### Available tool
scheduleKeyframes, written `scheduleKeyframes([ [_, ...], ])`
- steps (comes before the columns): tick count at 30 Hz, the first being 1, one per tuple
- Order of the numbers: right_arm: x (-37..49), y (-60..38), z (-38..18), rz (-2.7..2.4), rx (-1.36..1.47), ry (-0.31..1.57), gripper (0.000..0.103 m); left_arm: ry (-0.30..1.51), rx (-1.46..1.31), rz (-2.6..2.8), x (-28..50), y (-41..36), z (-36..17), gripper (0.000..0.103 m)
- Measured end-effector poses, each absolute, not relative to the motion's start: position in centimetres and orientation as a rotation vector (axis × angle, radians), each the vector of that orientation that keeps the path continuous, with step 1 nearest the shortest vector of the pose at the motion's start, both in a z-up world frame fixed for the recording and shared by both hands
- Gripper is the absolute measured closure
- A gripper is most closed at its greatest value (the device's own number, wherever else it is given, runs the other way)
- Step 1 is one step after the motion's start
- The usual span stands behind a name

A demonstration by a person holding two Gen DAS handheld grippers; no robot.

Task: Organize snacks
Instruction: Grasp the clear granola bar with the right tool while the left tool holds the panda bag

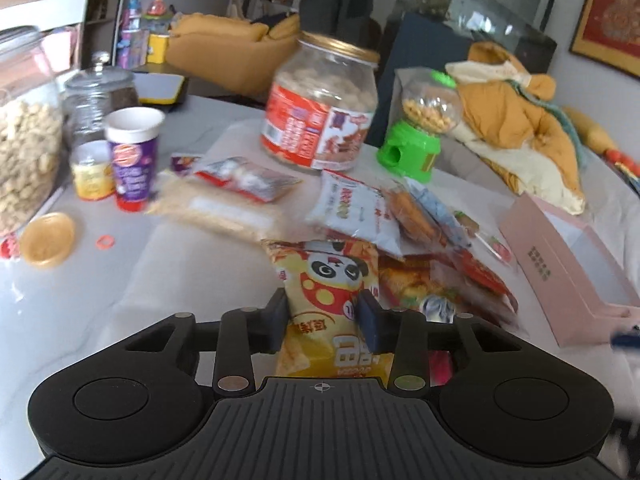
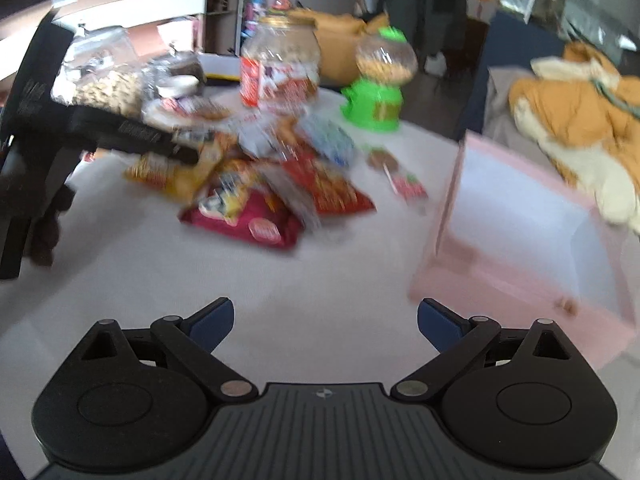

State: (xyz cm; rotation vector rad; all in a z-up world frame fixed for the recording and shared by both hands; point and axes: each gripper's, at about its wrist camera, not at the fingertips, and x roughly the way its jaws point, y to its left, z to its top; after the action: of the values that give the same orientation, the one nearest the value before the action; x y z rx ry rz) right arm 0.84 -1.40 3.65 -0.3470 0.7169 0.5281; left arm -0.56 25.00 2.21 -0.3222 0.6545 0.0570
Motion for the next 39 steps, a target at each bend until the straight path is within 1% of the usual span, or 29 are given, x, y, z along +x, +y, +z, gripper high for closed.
scheduleKeyframes([
  [3, 2.3, 0.5, 6.7, 0.597, -0.293, 0.732, 0.004, 0.63, -0.344, 0.069, -3.4, 26.4, 2.6, 0.067],
  [5, 4.4, 2.4, 8.5, 0.656, -0.22, 0.786, 0.004, 0.602, -0.374, 0.063, -5.0, 27.5, 2.7, 0.071],
  [8, 7.8, 6.4, 10.1, 0.705, -0.15, 0.837, 0.004, 0.575, -0.392, 0.053, -6.2, 28.7, 2.8, 0.072],
  [10, 9.6, 10.1, 10.2, 0.691, -0.187, 0.823, 0.004, 0.592, -0.417, 0.031, -6.5, 29.6, 2.6, 0.072],
  [14, 12.3, 17.3, 8.2, 0.679, -0.303, 0.786, 0.004, 0.617, -0.463, -0.016, -6.9, 30.9, 2.0, 0.072],
  [21, 18.7, 24.8, 3.1, 0.662, -0.225, 0.803, 0.004, 0.628, -0.477, -0.034, -6.9, 31.2, 1.4, 0.07],
  [22, 19.6, 25.3, 2.4, 0.654, -0.224, 0.822, 0.007, 0.64, -0.462, -0.046, -6.6, 30.9, 1.3, 0.068],
  [23, 20.4, 25.9, 1.7, 0.659, -0.233, 0.856, 0.013, 0.65, -0.445, -0.057, -6.5, 30.6, 1.3, 0.066],
  [24, 20.9, 26.2, 1.1, 0.671, -0.248, 0.892, 0.023, 0.658, -0.427, -0.066, -6.2, 30.2, 1.3, 0.063],
  [26, 20.3, 26.0, 1.4, 0.686, -0.298, 0.876, 0.037, 0.665, -0.393, -0.084, -5.8, 29.3, 1.2, 0.06],
  [27, 19.9, 25.6, 1.8, 0.702, -0.327, 0.889, 0.054, 0.667, -0.383, -0.094, -5.4, 28.9, 1.1, 0.059],
  [28, 19.5, 25.0, 2.1, 0.701, -0.349, 0.902, 0.074, 0.669, -0.377, -0.102, -5.1, 28.6, 1.0, 0.058],
  [30, 18.9, 23.2, 2.9, 0.71, -0.361, 0.945, 0.094, 0.667, -0.364, -0.103, -4.5, 27.9, 0.9, 0.058],
  [33, 18.2, 20.0, 3.9, 0.703, -0.359, 0.97, 0.097, 0.671, -0.323, -0.091, -3.7, 26.6, 1.0, 0.058],
  [36, 17.0, 18.2, 5.1, 0.694, -0.373, 0.912, 0.096, 0.67, -0.282, -0.082, -3.5, 25.5, 0.9, 0.057],
  [38, 16.1, 18.2, 5.8, 0.735, -0.373, 0.864, 0.088, 0.669, -0.259, -0.075, -3.4, 25.1, 0.9, 0.056],
  [39, 15.6, 18.7, 6.0, 0.768, -0.365, 0.851, 0.076, 0.669, -0.259, -0.074, -3.5, 25.0, 1.0, 0.056],
])
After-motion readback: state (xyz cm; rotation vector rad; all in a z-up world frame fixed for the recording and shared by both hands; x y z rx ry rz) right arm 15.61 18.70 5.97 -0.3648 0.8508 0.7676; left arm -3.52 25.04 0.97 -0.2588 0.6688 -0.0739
